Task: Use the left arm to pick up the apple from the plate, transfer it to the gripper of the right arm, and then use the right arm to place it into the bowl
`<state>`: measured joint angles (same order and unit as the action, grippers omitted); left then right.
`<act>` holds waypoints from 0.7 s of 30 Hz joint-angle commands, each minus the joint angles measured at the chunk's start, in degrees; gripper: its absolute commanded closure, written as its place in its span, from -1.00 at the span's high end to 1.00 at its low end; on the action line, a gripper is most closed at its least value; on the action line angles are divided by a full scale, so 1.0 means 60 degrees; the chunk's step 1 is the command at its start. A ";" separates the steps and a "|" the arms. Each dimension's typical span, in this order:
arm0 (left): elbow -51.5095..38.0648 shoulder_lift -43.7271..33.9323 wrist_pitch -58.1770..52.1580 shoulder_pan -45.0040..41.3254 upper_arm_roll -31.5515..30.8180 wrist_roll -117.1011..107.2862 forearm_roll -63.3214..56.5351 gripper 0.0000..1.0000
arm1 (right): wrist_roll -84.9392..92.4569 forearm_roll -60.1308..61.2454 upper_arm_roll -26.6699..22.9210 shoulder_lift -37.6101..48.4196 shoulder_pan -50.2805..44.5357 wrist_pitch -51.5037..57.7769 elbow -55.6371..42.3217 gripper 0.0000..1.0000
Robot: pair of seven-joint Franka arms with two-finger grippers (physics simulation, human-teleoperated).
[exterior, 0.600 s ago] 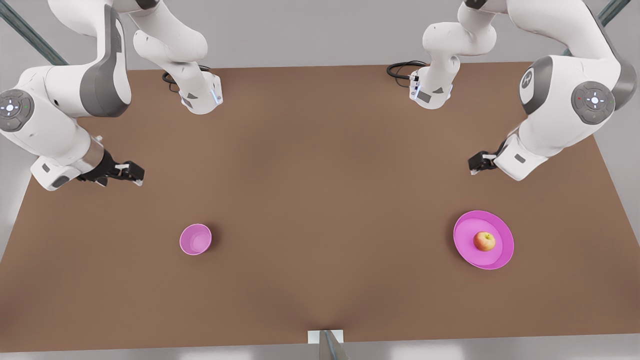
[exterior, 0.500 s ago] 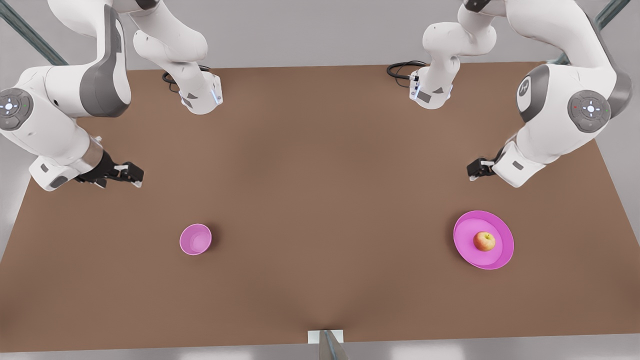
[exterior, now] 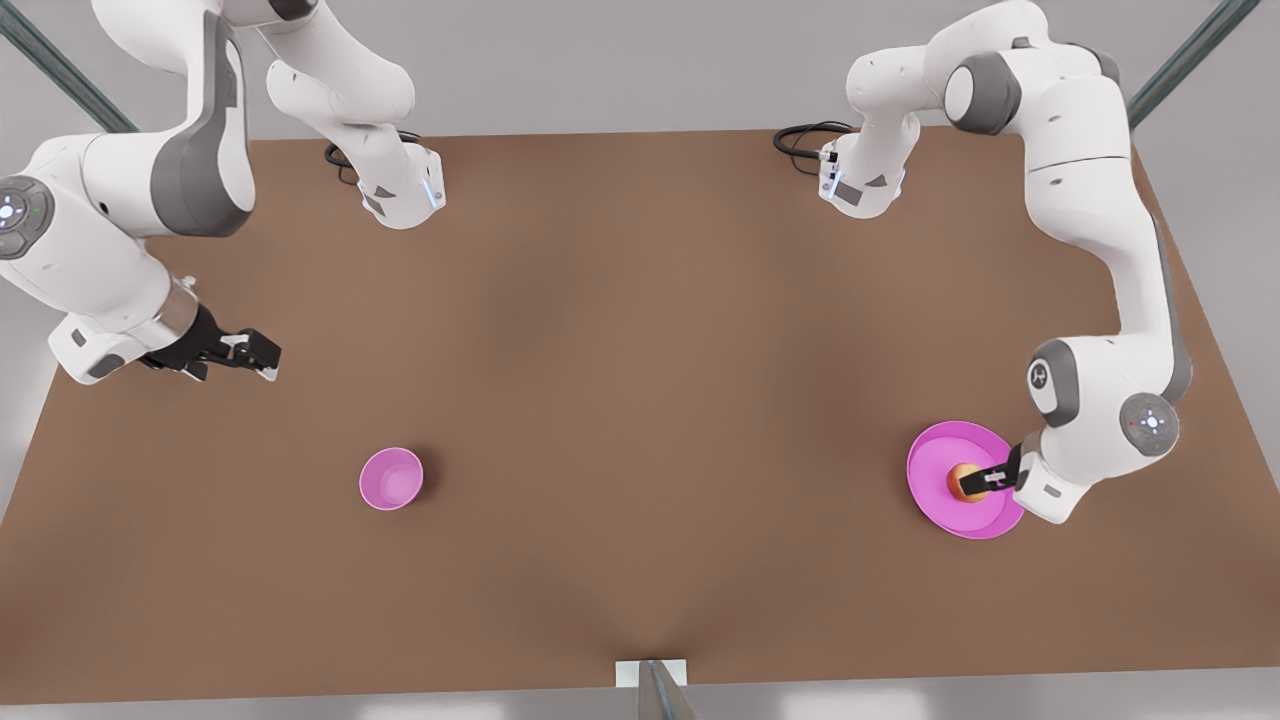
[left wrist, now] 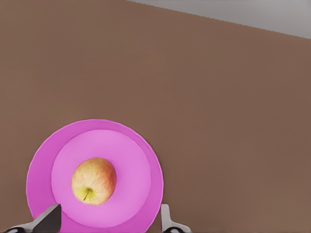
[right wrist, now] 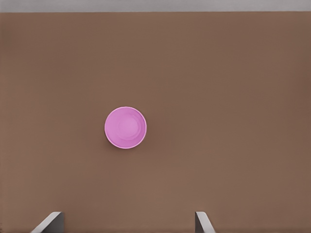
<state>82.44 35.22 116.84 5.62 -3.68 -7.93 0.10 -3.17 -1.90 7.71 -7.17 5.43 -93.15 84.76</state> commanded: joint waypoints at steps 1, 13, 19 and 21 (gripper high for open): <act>0.0423 0.0004 0.1180 -0.0014 -0.0001 -0.0071 -0.0002 1.00 | 0.0001 0.0068 0.0005 0.0009 -0.0027 -0.0017 -0.0005 1.00; 0.1362 0.0502 0.1357 0.0675 0.0131 0.1057 -0.0061 1.00 | 0.0001 0.0068 0.0005 0.0009 -0.0027 -0.0017 -0.0005 1.00; 0.1362 0.1029 0.1899 0.0690 0.0131 0.1116 -0.0061 1.00 | 0.0001 0.0068 0.0005 0.0009 0.0017 -0.0017 -0.0005 1.00; 0.1362 0.1190 0.1914 0.0690 0.0116 0.1116 -0.0061 1.00 | 0.0001 0.0068 0.0019 0.0009 0.0017 -0.0017 -0.0005 1.00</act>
<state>90.67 42.05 126.49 9.73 -2.96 -4.27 -0.16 -3.19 -1.53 7.77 -7.18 5.60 -93.27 84.75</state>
